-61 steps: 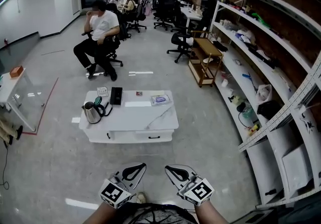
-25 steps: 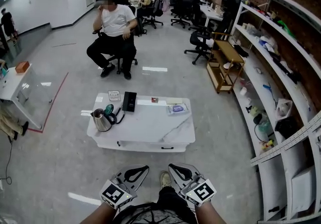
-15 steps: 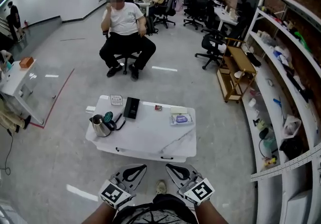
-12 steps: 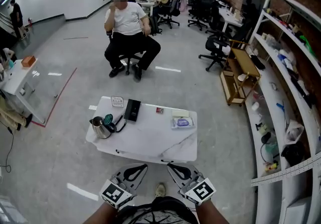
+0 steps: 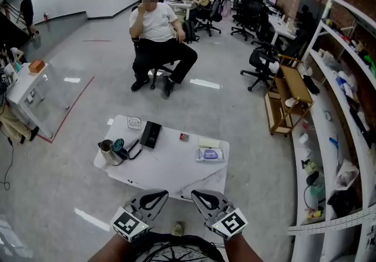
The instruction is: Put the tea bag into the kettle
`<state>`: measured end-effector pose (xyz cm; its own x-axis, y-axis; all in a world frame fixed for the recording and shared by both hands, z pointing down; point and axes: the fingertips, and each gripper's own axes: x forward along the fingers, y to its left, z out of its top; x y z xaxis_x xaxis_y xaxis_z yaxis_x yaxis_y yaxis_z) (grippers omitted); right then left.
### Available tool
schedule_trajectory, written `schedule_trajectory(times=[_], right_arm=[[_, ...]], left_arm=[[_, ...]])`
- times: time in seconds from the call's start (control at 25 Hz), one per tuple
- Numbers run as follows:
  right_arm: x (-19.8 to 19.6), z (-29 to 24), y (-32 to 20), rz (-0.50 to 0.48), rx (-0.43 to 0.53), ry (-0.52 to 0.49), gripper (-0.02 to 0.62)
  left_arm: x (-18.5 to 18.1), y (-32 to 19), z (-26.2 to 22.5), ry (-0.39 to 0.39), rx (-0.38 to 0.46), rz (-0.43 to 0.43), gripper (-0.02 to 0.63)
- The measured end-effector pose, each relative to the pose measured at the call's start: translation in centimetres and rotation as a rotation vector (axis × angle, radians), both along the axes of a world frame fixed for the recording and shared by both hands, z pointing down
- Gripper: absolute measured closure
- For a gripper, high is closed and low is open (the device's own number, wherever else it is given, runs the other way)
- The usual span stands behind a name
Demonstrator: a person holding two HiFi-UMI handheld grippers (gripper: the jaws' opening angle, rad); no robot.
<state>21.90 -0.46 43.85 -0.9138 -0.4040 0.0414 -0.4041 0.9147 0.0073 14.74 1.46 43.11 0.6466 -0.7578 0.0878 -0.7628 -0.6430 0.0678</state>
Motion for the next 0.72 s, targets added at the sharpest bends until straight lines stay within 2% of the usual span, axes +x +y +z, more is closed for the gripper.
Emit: schedule_trajectory(times=[0.12,0.36,0.48,0.72], right_arm=[[0.5,-0.1,-1.3,-0.006,0.004,-0.01,0.586],[0.5,0.6,-3.4,-0.01,-0.015,0.001,0.586],[-0.3,0.3,-4.2,-0.021,-0.001,-0.007,0.586],[-3.1,0.5,-6.7,-0.008,0.001,0.003,0.586]], left_arm=[[0.1,-0.7,0.1,-0.017,-0.005,-0.039,0.598],[-0.1,-2.0,0.0,-0.013,0.003,-0.048,0.598],[-0.8,-3.0,-0.5,-0.005,0.023,-0.048,0.598],[-3.5,-6.0,0.4,0.008,0.007,-0.029,0.599]])
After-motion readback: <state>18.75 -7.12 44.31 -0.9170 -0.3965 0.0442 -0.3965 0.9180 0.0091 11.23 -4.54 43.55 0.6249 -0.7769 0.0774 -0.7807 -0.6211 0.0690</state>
